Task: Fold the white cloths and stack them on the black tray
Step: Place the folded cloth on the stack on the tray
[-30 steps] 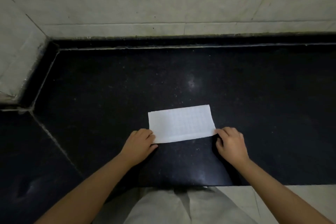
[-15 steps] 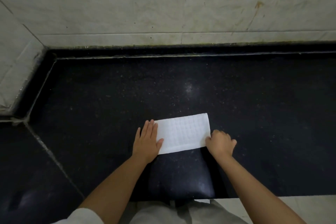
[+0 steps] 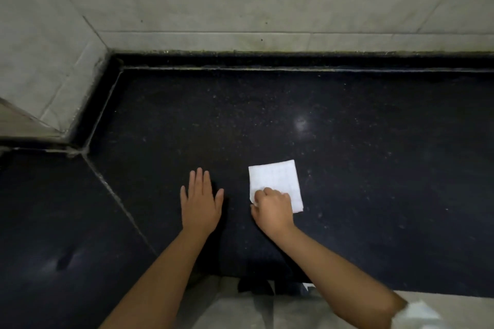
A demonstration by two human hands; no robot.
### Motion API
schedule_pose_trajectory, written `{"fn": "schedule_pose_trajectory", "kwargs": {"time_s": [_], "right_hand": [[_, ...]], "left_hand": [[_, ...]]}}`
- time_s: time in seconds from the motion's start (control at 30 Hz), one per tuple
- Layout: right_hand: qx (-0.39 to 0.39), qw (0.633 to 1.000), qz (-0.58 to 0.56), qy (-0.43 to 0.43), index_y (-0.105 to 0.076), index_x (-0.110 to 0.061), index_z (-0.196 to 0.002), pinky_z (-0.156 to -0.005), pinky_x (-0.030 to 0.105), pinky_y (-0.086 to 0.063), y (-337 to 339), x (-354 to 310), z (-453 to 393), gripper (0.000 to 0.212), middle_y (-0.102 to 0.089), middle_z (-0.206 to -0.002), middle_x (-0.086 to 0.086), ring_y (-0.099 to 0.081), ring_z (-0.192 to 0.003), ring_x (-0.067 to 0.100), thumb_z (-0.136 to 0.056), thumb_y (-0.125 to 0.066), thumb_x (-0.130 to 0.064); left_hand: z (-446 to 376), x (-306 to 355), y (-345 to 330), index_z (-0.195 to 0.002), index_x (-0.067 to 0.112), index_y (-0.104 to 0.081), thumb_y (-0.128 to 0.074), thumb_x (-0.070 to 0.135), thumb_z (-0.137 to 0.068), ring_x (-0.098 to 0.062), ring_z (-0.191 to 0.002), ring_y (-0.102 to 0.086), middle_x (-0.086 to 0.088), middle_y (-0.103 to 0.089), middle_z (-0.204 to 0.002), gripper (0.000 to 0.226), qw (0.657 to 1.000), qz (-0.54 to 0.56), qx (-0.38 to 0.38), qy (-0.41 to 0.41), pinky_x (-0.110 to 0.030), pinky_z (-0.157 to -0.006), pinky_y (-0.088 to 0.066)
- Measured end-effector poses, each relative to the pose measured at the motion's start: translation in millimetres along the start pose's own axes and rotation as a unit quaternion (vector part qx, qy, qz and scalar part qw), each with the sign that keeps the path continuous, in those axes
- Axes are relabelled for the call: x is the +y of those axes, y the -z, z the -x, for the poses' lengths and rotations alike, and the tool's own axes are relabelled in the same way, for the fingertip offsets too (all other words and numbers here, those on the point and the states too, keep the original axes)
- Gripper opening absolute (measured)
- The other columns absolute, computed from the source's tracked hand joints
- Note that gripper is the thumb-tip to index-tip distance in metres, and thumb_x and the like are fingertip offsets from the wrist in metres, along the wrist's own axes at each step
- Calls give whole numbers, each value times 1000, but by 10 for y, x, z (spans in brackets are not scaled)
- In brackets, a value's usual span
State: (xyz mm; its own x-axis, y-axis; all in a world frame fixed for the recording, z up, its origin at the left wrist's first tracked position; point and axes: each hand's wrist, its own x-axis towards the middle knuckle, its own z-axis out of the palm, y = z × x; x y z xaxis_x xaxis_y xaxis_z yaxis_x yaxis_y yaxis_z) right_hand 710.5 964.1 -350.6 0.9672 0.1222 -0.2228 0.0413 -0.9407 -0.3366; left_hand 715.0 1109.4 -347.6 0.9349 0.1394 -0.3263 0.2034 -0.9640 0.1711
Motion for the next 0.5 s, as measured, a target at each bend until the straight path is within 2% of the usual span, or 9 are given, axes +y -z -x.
{"fn": "schedule_pose_trajectory", "kwargs": {"time_s": [0.07, 0.13, 0.2, 0.23, 0.27, 0.33, 0.4, 0.43, 0.5], "right_hand": [[10, 1000, -1, 9, -56, -16, -41, -33, 18, -35, -121, 17, -11, 42, -53, -39, 0, -51, -32, 13, -22, -91, -30], [-15, 1000, 2, 26, -61, -10, -49, -38, 23, -44, -87, 4, 80, 39, -59, -50, 4, -58, -42, 20, -33, -91, -27], [-48, 998, -25, 33, -66, -1, -82, -65, 35, -50, -4, 36, 110, 28, -65, -83, 15, -63, -76, 32, -64, -78, -20], [-45, 998, -13, 35, -62, 0, -101, -79, 38, -46, 23, 95, 130, 29, -62, -100, 15, -59, -94, 33, -76, -66, -16], [-38, 998, -14, 50, -60, -2, -110, -85, 38, -44, 56, 164, 171, 32, -60, -107, 13, -57, -101, 31, -79, -58, -10], [24, 996, 8, 88, -69, -10, -93, -67, 37, -52, 141, 336, 244, 37, -68, -89, 4, -67, -81, 24, -59, -57, -5], [14, 994, 74, 83, -72, -19, -74, -49, 27, -51, 156, 514, 289, 39, -70, -72, -3, -68, -62, 17, -39, -57, -9], [1, 991, 100, 86, -72, -20, -71, -47, 27, -51, 164, 583, 293, 39, -71, -72, -4, -68, -60, 17, -37, -59, -9], [-30, 987, 131, 87, -72, -21, -72, -48, 26, -52, 171, 687, 269, 42, -72, -76, -3, -69, -61, 18, -33, -73, -7]], "left_hand": [[10, -128, 9, -149, 9, -7, -24, 35, -101, -19, -148, 4, -6, 1, -159, 57, 1000, 15, 1, 1, -40, -120, -2], [18, -202, -3, -148, 7, -12, -26, 33, -101, -20, -148, 2, -7, -3, -159, 56, 999, 36, 14, -14, -41, -120, -4], [22, -219, -28, -148, 7, -15, -28, 31, -101, -21, -148, 1, -8, -5, -159, 54, 998, 49, 18, -30, -41, -120, -5], [23, -197, -42, -148, 8, -17, -29, 30, -101, -21, -148, 0, -8, -7, -159, 53, 998, 51, 19, -43, -39, -120, -6], [31, -167, -49, -147, 8, -21, -31, 28, -100, -22, -148, -4, -8, -11, -158, 51, 996, 57, 21, -62, -38, -120, -9], [64, -87, -57, -135, 5, -45, -38, 22, -95, -27, -139, -34, -15, -38, -147, 44, 988, 52, 35, -140, -38, -113, -31], [70, -12, -134, -108, 4, -68, -40, 22, -81, -29, -111, -63, -15, -67, -117, 42, 969, 66, 50, -233, -40, -87, -54], [75, 28, -173, -100, 5, -71, -40, 22, -78, -26, -104, -64, -12, -71, -106, 42, 959, 74, 56, -268, -39, -79, -57], [79, 114, -225, -95, 9, -73, -41, 22, -77, -16, -97, -59, -5, -73, -97, 38, 942, 84, 38, -324, -30, -77, -58]]}}
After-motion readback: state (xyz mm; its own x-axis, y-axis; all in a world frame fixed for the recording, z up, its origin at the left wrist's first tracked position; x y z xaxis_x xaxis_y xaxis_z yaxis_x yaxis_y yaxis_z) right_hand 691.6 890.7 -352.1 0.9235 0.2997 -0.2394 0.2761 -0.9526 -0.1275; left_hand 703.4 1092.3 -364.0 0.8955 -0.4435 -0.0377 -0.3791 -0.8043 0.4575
